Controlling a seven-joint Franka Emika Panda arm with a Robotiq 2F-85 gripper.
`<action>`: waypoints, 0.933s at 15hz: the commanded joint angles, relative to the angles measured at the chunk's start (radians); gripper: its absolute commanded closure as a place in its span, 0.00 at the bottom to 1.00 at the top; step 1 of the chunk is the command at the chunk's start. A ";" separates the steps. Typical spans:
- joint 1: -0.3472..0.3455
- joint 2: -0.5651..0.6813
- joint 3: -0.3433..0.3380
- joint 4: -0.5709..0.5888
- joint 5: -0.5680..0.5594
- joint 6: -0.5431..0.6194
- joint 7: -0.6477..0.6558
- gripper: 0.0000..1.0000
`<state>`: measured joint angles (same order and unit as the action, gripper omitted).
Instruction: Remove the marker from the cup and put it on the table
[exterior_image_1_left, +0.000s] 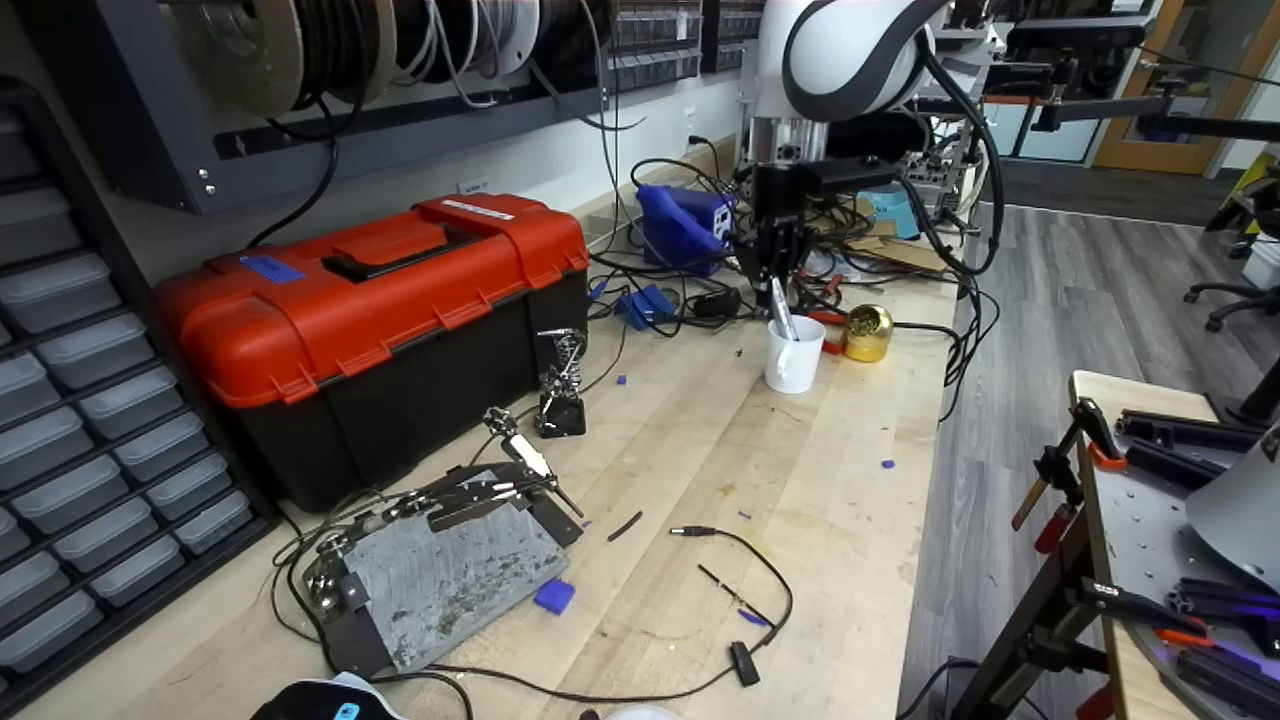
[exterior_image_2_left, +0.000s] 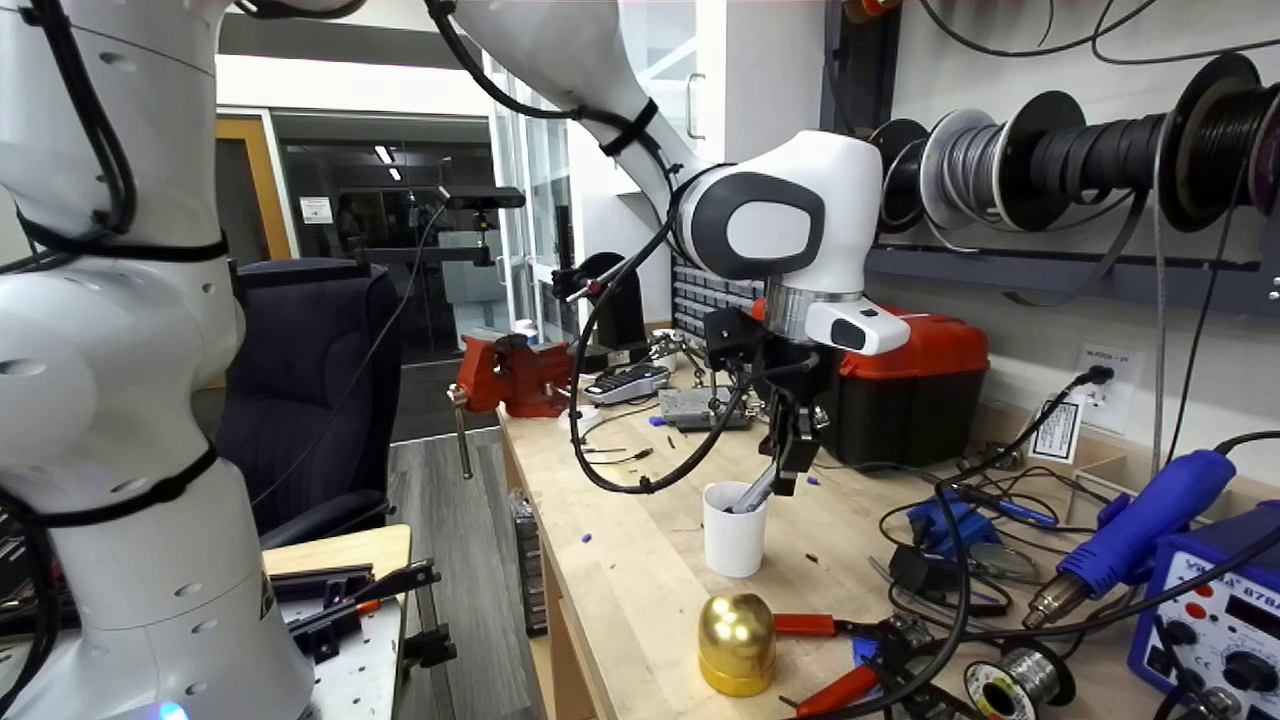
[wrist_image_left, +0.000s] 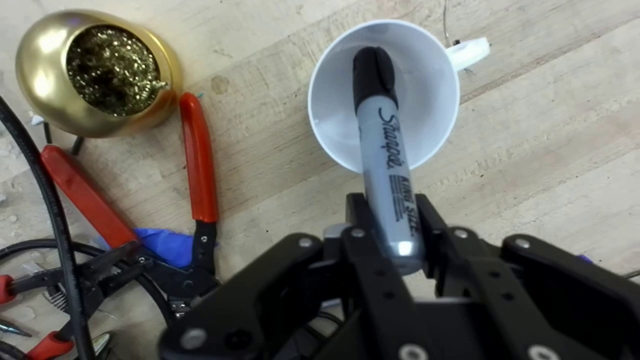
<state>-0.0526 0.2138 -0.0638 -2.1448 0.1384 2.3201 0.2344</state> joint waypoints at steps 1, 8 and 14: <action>-0.007 -0.073 -0.004 -0.044 0.011 -0.008 -0.021 0.96; -0.001 -0.207 -0.015 -0.098 -0.046 -0.006 0.019 0.96; 0.014 -0.312 0.017 -0.054 -0.095 -0.075 -0.004 0.96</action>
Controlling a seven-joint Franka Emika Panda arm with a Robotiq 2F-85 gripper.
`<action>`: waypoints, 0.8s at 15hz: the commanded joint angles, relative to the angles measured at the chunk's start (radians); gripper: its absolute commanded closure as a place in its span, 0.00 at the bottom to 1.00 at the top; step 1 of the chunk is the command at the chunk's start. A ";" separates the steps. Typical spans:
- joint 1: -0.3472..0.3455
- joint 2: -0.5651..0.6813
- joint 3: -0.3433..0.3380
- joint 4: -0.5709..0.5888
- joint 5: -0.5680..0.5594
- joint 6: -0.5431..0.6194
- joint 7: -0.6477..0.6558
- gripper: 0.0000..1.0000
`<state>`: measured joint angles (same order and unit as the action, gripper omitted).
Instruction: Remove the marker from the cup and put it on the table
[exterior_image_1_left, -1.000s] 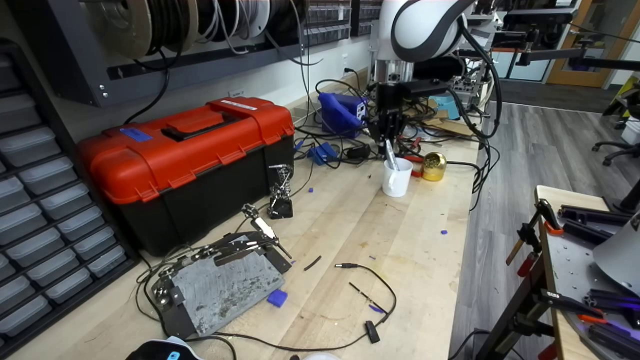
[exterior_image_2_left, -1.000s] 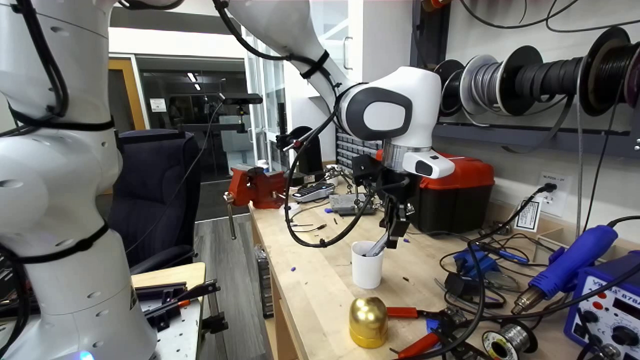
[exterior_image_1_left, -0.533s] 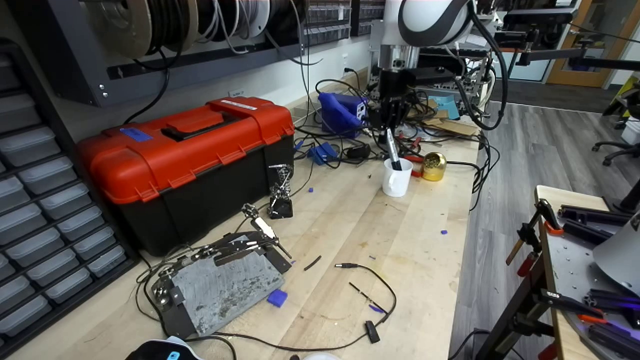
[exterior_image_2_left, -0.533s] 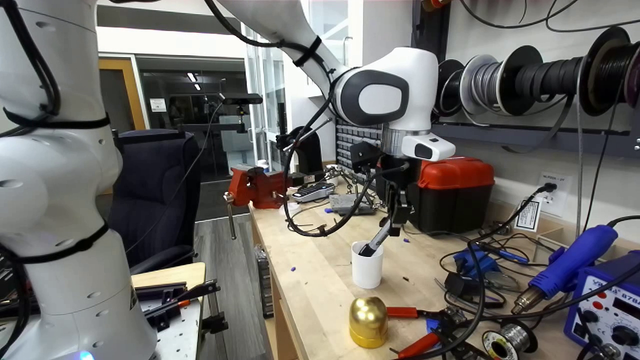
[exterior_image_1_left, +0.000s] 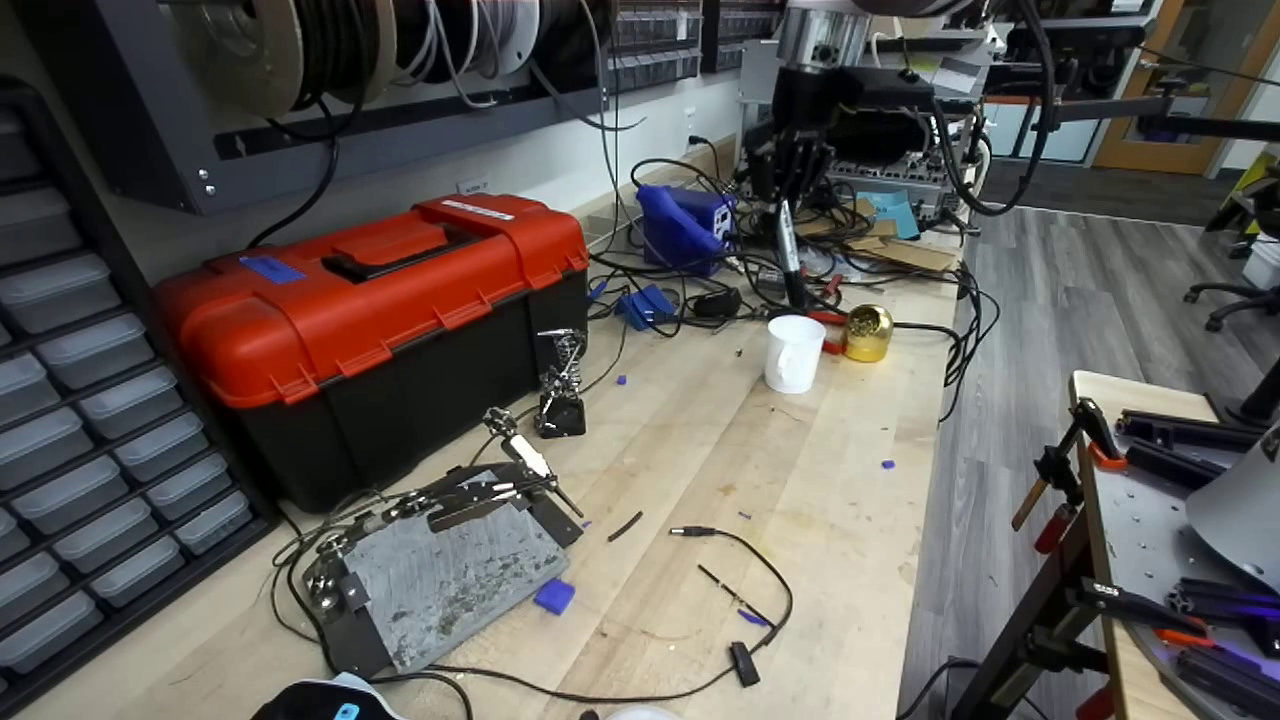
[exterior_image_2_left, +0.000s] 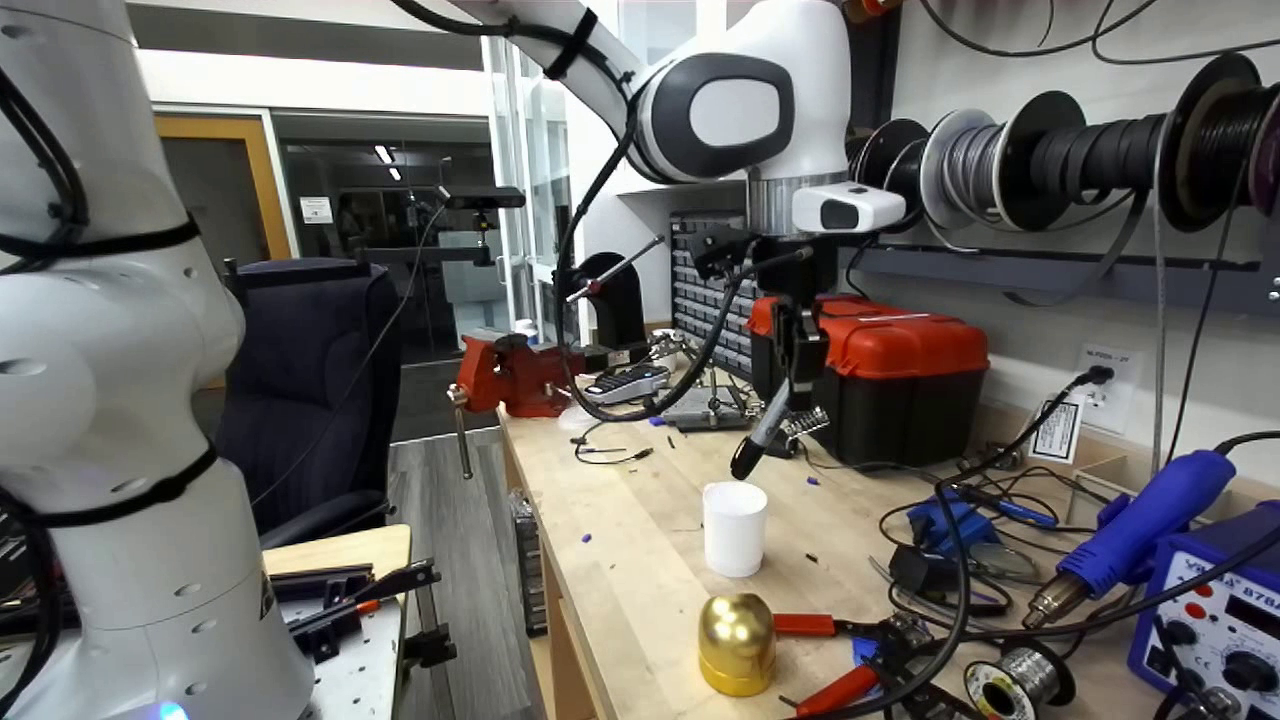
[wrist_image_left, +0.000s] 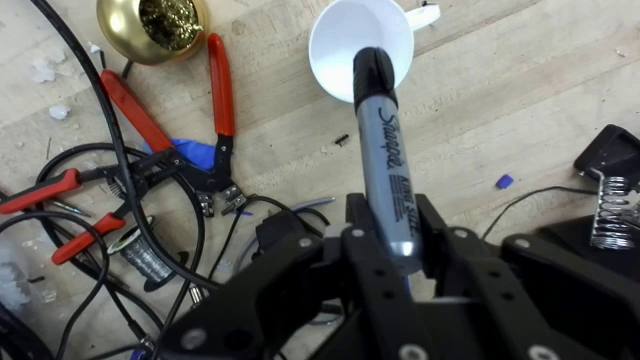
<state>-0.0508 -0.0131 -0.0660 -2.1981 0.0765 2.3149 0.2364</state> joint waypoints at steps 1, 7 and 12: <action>0.020 -0.096 0.032 0.014 -0.037 -0.097 -0.003 0.96; 0.073 -0.073 0.109 0.110 -0.018 -0.276 -0.010 0.96; 0.111 0.005 0.147 0.162 -0.017 -0.307 -0.003 0.96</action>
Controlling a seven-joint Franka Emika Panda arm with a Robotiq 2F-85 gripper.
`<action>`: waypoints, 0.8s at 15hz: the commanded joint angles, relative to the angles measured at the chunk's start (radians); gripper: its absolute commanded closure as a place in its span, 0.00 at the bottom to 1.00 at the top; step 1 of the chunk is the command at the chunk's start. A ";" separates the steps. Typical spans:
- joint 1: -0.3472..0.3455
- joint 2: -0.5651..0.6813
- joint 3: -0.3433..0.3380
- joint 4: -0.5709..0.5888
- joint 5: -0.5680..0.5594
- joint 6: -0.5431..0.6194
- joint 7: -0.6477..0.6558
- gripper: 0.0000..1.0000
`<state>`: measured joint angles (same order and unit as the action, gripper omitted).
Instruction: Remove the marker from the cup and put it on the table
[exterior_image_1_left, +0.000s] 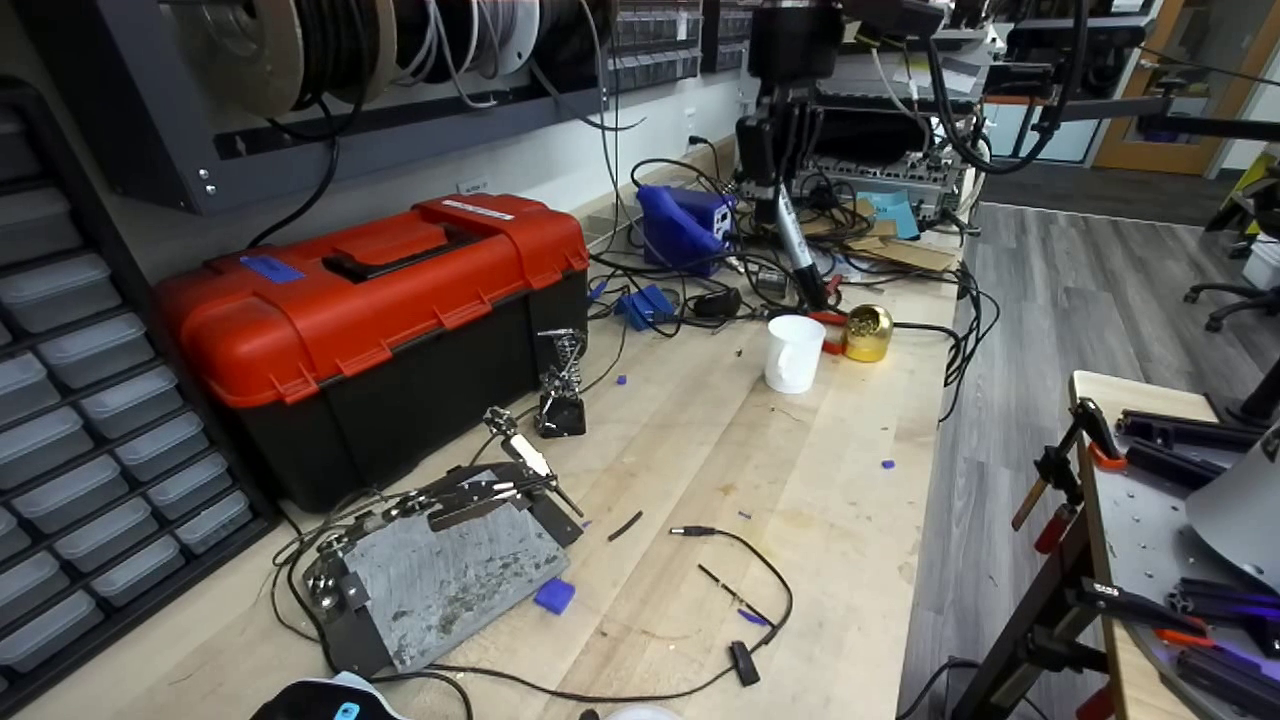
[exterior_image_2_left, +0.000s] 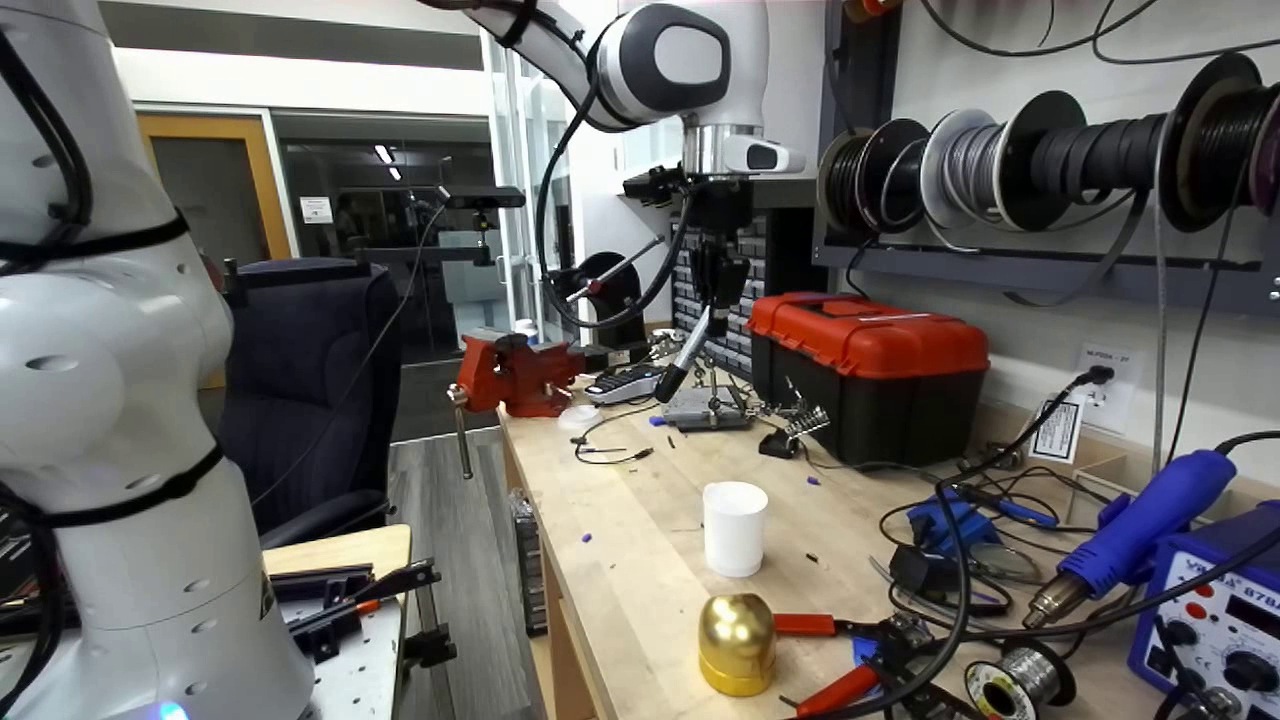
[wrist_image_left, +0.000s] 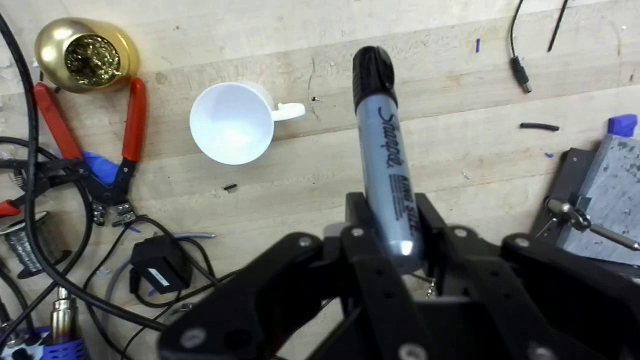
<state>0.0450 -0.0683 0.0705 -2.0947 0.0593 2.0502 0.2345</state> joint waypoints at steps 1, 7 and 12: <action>0.021 0.084 0.015 0.066 -0.003 -0.037 0.003 0.96; 0.059 0.227 0.030 0.105 -0.025 -0.001 0.051 0.96; 0.097 0.347 0.032 0.154 -0.008 0.003 0.064 0.96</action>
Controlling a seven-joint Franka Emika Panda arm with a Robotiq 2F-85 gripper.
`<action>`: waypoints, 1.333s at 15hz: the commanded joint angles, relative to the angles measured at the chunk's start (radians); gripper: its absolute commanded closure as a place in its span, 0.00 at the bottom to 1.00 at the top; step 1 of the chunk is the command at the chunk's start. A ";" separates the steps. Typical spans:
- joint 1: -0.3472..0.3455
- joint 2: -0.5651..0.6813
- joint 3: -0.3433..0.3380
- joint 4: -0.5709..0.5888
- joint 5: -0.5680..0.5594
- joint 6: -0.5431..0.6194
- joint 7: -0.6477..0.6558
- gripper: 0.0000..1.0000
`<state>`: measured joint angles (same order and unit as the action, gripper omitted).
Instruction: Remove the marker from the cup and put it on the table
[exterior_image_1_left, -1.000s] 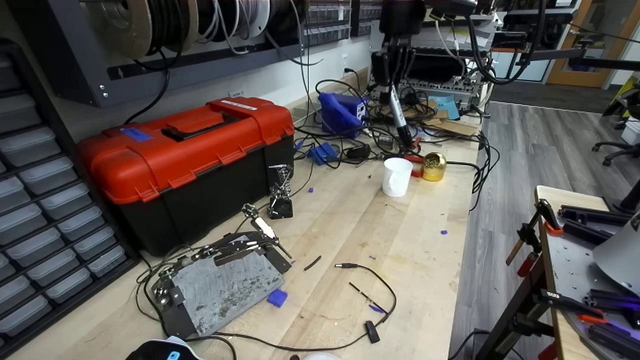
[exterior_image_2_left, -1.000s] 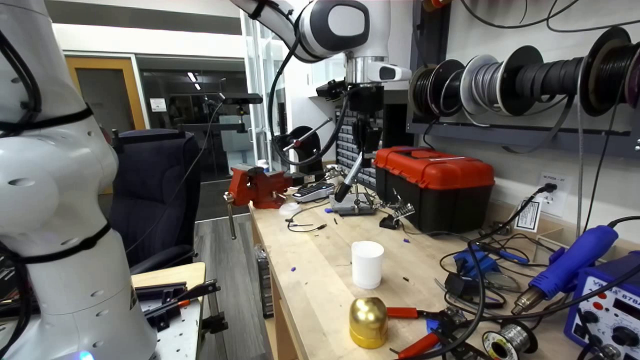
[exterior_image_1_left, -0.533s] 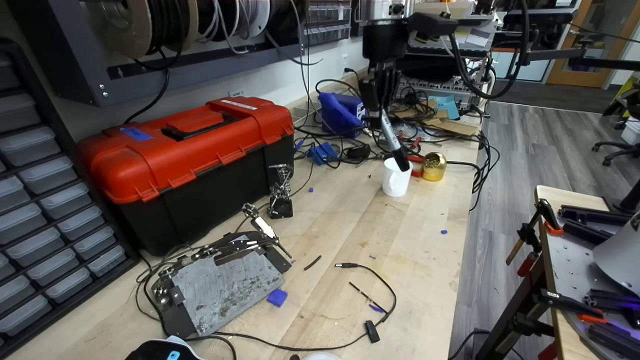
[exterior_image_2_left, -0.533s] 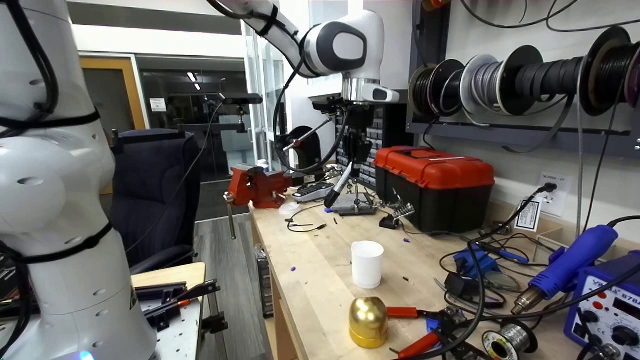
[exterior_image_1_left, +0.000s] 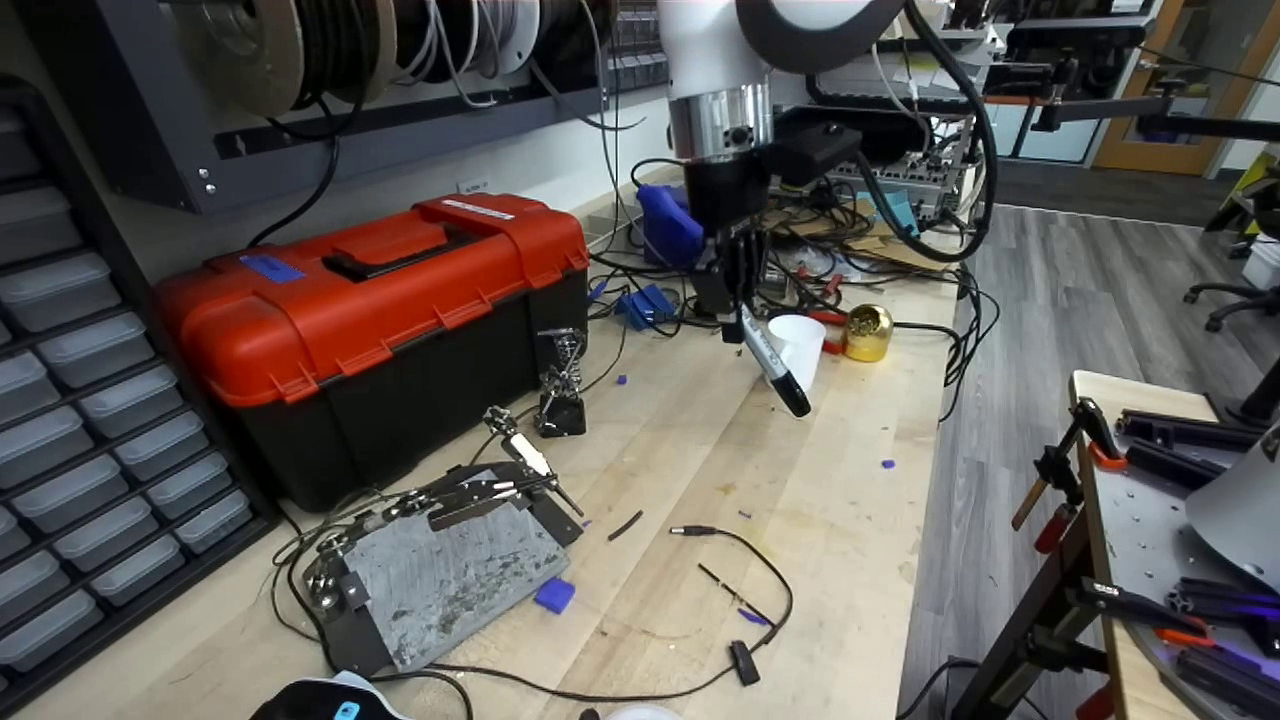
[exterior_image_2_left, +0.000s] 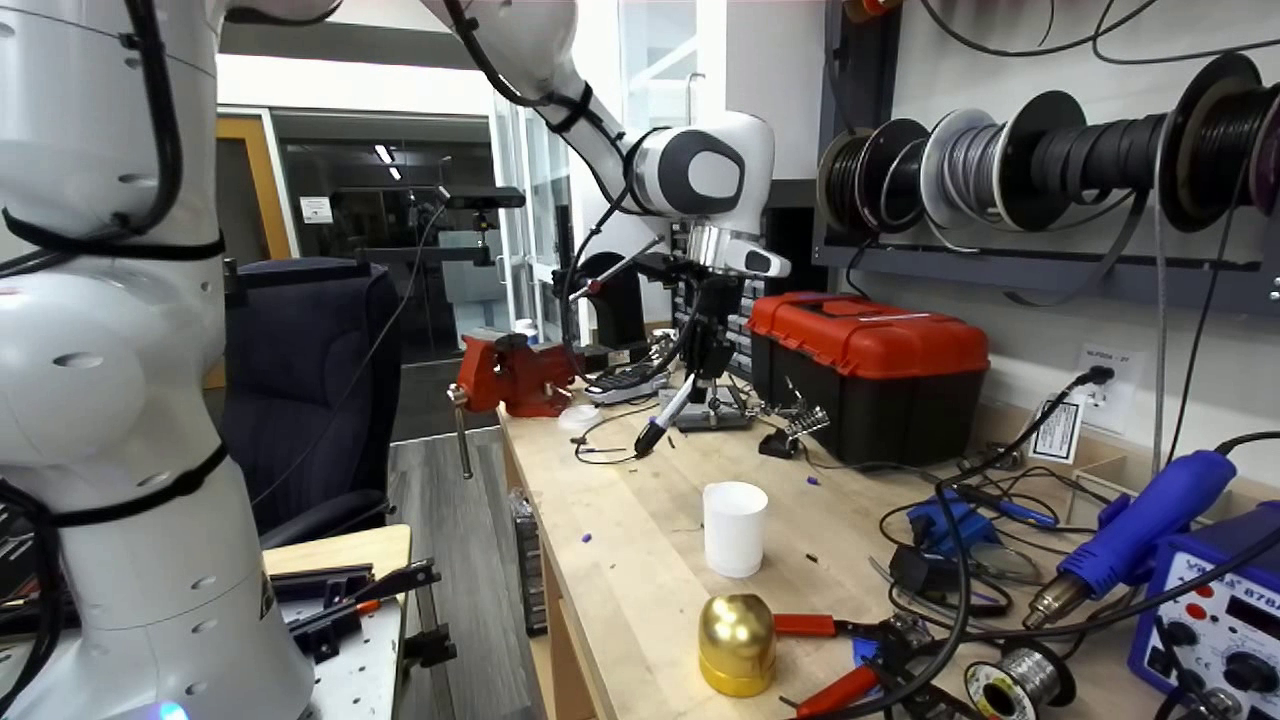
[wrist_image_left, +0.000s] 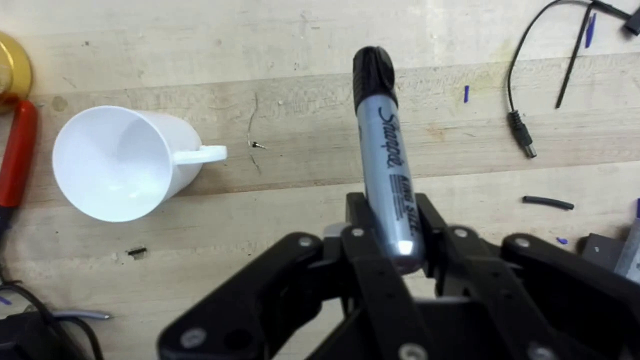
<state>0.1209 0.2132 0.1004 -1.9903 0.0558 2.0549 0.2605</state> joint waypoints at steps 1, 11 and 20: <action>0.028 0.088 0.000 0.061 -0.005 -0.001 0.043 0.96; 0.030 0.116 -0.027 -0.023 0.022 0.182 0.057 0.23; 0.024 0.100 -0.035 -0.076 0.042 0.278 0.062 0.02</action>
<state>0.1449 0.3134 0.0653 -2.0681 0.0978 2.3355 0.3225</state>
